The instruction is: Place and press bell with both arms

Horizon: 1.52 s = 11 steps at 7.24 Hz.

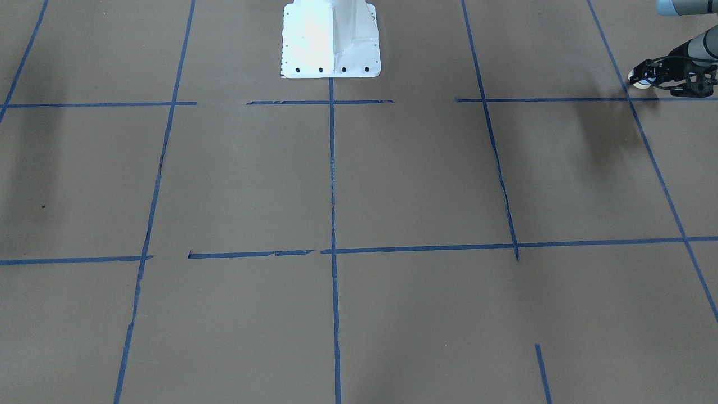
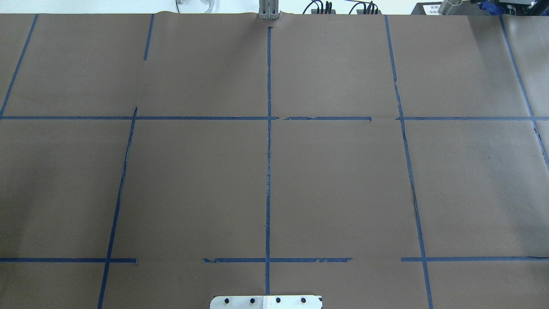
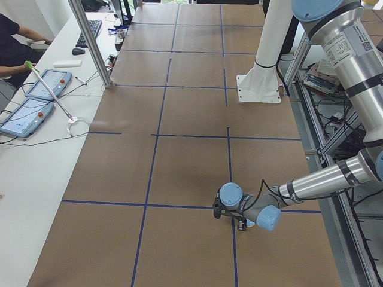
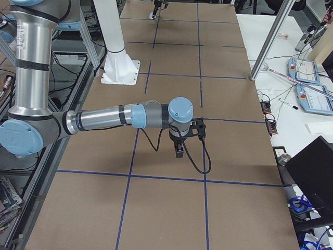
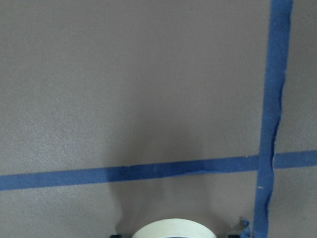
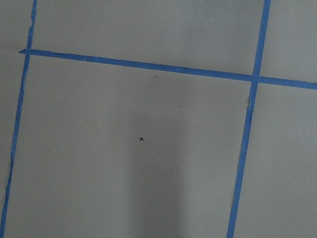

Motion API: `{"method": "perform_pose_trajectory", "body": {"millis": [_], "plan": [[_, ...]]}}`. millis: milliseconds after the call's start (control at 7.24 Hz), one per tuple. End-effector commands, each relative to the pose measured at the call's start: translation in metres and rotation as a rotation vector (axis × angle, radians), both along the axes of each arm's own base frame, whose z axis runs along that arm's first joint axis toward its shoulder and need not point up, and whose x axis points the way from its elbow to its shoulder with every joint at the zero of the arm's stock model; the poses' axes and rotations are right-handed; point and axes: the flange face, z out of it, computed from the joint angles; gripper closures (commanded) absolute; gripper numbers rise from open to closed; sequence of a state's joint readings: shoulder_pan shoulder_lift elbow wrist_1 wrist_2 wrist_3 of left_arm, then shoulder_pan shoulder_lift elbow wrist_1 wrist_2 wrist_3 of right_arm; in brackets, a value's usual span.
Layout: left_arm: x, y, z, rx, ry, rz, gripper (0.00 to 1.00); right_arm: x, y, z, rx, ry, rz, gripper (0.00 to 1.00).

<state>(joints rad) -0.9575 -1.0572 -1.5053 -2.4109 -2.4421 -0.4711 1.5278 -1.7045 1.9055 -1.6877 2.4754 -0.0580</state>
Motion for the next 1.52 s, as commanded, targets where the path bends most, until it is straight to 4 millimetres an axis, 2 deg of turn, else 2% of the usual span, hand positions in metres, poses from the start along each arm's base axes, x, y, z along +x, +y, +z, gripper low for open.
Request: {"method": "perform_pose_trajectory", "body": {"millis": [0, 138, 276, 415, 553, 829, 967, 1106, 1244, 1382], "plan": [[0.007, -0.025, -0.071, 0.027, 0.165, -0.051, 0.99, 0.000, 0.003, -0.011, 0.018, -0.006, 0.001, 0.00], [0.011, -0.043, -0.109, 0.019, 0.183, -0.124, 0.99, -0.001, 0.002, -0.010, 0.016, -0.004, -0.002, 0.00], [0.026, -0.068, -0.154, 0.037, 0.223, -0.167, 0.99, -0.005, 0.002, -0.010, 0.015, -0.003, -0.010, 0.00], [0.044, -0.098, -0.186, 0.044, 0.254, -0.200, 0.99, -0.007, 0.002, -0.007, 0.007, -0.006, -0.013, 0.00], [0.076, -0.144, -0.226, 0.037, 0.297, -0.238, 0.99, -0.007, 0.002, -0.006, 0.006, -0.007, -0.013, 0.00], [0.121, -0.196, -0.302, 0.007, 0.367, -0.282, 0.99, -0.011, 0.006, -0.008, -0.008, -0.072, -0.019, 0.00], [0.157, -0.211, -0.336, -0.008, 0.376, -0.256, 0.99, -0.010, 0.009, -0.006, -0.012, -0.074, -0.019, 0.00], [0.190, -0.250, -0.386, 0.002, 0.359, -0.273, 0.99, -0.010, 0.008, -0.005, -0.009, -0.066, -0.020, 0.00], [0.233, -0.292, -0.430, 0.005, 0.292, -0.317, 0.99, -0.011, 0.008, -0.003, -0.011, -0.063, -0.022, 0.00], [0.293, -0.299, -0.460, 0.033, 0.253, -0.307, 0.99, -0.010, 0.008, -0.004, -0.008, -0.064, -0.021, 0.00]]}}
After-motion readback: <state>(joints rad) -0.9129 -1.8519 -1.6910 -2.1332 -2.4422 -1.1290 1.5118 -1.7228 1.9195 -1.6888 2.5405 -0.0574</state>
